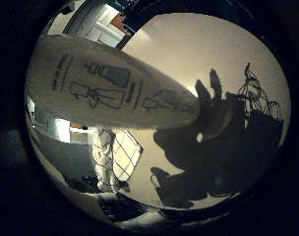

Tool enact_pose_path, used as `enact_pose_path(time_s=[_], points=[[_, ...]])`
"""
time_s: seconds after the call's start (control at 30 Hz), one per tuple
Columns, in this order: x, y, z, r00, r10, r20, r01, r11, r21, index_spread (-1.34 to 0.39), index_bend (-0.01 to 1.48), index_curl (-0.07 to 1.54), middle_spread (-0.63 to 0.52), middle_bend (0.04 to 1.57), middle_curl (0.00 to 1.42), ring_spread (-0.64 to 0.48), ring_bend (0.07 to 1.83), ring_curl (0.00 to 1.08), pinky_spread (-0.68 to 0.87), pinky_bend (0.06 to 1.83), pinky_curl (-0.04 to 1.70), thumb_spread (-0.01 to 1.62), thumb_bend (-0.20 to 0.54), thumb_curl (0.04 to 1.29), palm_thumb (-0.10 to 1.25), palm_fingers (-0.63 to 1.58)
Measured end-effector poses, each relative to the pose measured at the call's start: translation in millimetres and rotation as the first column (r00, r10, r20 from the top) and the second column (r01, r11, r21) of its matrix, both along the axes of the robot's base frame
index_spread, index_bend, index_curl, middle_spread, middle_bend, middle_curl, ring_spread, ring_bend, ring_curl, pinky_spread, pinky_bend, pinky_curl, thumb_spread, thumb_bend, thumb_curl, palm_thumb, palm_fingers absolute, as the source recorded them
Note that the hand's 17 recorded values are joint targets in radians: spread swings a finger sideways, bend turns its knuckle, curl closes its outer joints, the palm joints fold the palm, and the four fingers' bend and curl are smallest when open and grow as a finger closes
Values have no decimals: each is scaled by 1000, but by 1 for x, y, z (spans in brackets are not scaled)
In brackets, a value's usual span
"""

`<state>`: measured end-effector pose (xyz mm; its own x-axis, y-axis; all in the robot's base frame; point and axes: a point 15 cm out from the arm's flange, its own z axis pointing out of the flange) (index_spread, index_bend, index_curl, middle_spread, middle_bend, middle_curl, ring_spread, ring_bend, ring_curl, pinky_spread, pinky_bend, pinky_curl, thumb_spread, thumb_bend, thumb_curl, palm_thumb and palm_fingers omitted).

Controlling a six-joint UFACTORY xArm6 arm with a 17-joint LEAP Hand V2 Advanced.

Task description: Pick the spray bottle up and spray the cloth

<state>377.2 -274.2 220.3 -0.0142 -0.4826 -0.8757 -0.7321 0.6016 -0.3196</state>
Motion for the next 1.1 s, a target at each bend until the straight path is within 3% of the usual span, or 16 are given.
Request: enact_pose_path(time_s=[0.17,0.3,0.43,0.7,1.1], points=[[14,17,-11,999,24,-29,-22,998,57,-303,285,438,-198,641,538,-145,826,347,99,407,198,940,-18,334,705,776],[25,19,-12,1000,-1,-7,2,995,96,-373,370,549,-243,748,637,-241,980,435,-142,678,266,932,-17,347,786,1106],[31,25,-18,1000,11,-10,-10,994,112,-393,552,698,-235,881,716,-250,1082,506,-279,920,381,916,-22,352,826,1197],[35,26,-12,1000,24,5,-24,995,94,-348,855,891,-173,1149,799,-214,1275,597,-273,1198,580,897,-19,362,908,1193],[27,26,40,995,62,77,-62,998,2,-236,1094,900,-122,1314,786,-199,1376,664,-200,1271,773,959,-14,404,1044,1143]])
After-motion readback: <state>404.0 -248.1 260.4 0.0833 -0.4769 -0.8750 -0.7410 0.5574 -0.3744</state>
